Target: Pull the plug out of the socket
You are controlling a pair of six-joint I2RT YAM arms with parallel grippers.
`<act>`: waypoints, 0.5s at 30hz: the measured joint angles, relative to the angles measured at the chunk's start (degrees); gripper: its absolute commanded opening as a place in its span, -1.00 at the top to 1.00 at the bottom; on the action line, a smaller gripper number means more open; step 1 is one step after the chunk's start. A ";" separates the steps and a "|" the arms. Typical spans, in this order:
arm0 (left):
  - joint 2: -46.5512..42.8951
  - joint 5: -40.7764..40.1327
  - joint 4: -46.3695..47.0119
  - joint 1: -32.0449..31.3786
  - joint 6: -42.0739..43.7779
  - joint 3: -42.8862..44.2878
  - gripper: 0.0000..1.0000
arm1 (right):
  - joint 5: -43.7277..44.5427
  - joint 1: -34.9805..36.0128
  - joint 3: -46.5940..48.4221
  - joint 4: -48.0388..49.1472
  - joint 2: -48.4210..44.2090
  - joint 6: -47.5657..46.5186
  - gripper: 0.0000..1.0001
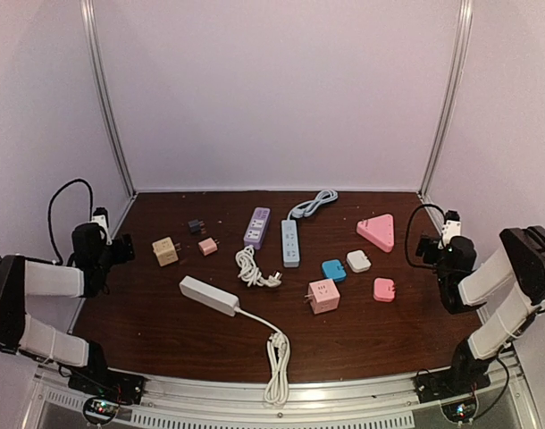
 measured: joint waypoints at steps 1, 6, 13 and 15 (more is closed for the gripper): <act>1.46 -0.17 2.80 0.00 0.11 -0.61 -0.95 | -0.04 0.00 0.00 0.39 -0.02 -0.04 -1.00; 7.34 0.09 12.66 0.00 1.66 -2.58 -0.95 | -0.17 -0.02 0.00 2.80 0.04 -0.09 -1.00; 11.30 2.03 24.44 -0.55 4.50 -3.87 -0.95 | -0.17 -0.02 0.04 2.91 0.04 -0.07 -1.00; 13.79 3.41 31.76 -1.49 6.14 -5.77 -0.95 | -0.17 -0.02 0.04 2.93 0.07 -0.07 -1.00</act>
